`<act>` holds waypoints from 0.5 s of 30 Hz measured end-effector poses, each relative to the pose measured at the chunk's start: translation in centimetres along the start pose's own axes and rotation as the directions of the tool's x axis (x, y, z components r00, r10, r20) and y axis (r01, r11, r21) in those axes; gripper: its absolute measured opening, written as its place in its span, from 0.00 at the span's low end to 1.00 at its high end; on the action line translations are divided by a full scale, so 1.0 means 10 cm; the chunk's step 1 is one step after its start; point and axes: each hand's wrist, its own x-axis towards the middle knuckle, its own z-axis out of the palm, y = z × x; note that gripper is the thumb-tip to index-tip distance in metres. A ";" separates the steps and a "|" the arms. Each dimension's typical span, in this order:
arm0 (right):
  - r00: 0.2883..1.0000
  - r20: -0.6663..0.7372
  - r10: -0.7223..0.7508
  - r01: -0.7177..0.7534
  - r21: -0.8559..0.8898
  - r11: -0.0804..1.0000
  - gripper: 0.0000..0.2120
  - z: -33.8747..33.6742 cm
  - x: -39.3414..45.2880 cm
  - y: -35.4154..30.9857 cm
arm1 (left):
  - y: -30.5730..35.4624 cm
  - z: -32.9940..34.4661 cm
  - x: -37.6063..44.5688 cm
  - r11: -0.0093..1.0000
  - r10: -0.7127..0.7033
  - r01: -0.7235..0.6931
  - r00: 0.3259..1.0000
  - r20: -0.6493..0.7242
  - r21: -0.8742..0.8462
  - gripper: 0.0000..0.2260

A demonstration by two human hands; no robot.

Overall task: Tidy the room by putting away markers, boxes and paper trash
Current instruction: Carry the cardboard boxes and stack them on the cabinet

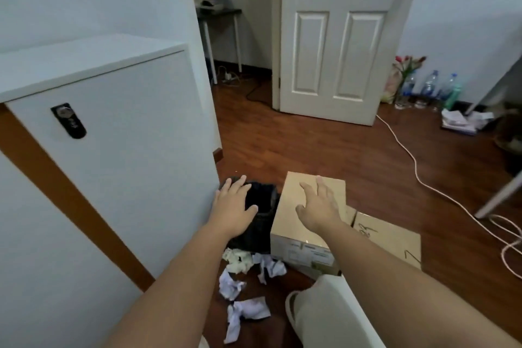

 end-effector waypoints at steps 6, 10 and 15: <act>0.967 0.058 0.250 -0.252 0.035 0.967 0.31 0.29 -0.11 0.70 | 0.27 0.61 0.22 0.999 -0.005 0.010 0.989 0.146 -0.037 0.31; 0.919 0.159 0.362 -0.376 0.076 0.923 0.32 0.51 -0.13 1.05 | 0.26 0.98 0.30 0.997 -0.061 0.073 0.969 0.240 -0.039 0.31; 0.867 0.291 0.403 -0.453 0.125 0.883 0.32 0.70 0.04 1.30 | 0.12 1.39 0.37 0.992 -0.104 0.124 0.933 0.344 -0.036 0.33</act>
